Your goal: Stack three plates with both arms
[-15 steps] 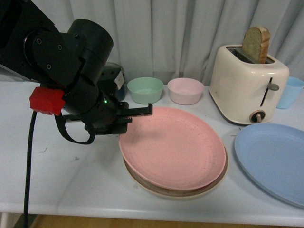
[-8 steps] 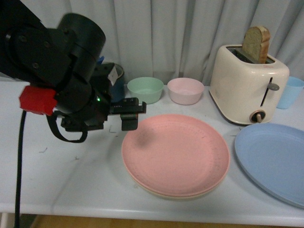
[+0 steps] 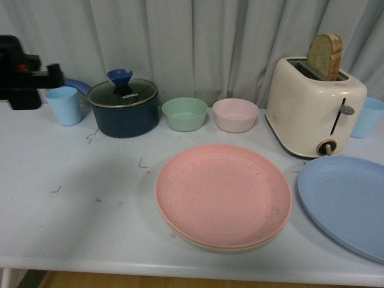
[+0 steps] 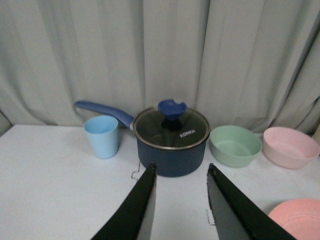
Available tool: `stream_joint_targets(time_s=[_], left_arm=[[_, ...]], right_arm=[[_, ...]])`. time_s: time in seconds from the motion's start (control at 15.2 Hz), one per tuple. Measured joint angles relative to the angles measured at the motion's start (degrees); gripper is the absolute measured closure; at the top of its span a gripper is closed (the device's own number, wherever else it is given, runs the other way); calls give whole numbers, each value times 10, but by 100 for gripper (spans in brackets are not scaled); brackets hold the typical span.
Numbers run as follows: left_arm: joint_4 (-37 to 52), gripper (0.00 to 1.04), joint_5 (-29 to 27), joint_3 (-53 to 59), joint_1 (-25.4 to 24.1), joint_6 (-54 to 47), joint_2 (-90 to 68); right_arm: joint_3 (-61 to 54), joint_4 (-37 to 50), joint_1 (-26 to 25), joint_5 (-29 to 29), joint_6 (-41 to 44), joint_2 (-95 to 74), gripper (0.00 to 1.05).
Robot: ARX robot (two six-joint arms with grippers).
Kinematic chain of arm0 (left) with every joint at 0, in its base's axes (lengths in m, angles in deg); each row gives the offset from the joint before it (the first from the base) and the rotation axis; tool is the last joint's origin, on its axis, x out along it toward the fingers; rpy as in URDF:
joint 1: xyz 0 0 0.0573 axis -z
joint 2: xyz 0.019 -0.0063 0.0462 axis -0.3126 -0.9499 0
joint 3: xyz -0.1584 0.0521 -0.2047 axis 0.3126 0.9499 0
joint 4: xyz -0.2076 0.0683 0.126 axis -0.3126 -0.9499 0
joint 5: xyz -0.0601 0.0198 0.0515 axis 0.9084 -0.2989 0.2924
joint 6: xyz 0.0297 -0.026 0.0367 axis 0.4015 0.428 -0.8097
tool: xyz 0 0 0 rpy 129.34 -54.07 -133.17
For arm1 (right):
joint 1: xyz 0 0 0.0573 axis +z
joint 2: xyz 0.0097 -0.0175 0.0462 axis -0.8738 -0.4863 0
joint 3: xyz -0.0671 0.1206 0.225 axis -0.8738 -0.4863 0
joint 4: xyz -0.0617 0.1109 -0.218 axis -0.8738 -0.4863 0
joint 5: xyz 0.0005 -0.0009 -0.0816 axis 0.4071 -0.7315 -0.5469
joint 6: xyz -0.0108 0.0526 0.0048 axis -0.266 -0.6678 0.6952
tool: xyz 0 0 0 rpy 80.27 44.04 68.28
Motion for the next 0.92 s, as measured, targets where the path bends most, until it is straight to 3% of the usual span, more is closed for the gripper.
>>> stream_joint_targets(time_s=[0.2,0.59,0.72,0.92], left_arm=[[8,104,37,88,-25,1,94],[-1,103,79,211,-71,-2,226],[-46,103,118,238,-112,-2,279],[-130,103,123,254,-115,-2,389]], right_arm=[[0,0,0,0,0,0,6],[0,0,0,0,0,0,6],[0,0,0,0,0,0,6],[0,0,0,0,0,0,6]])
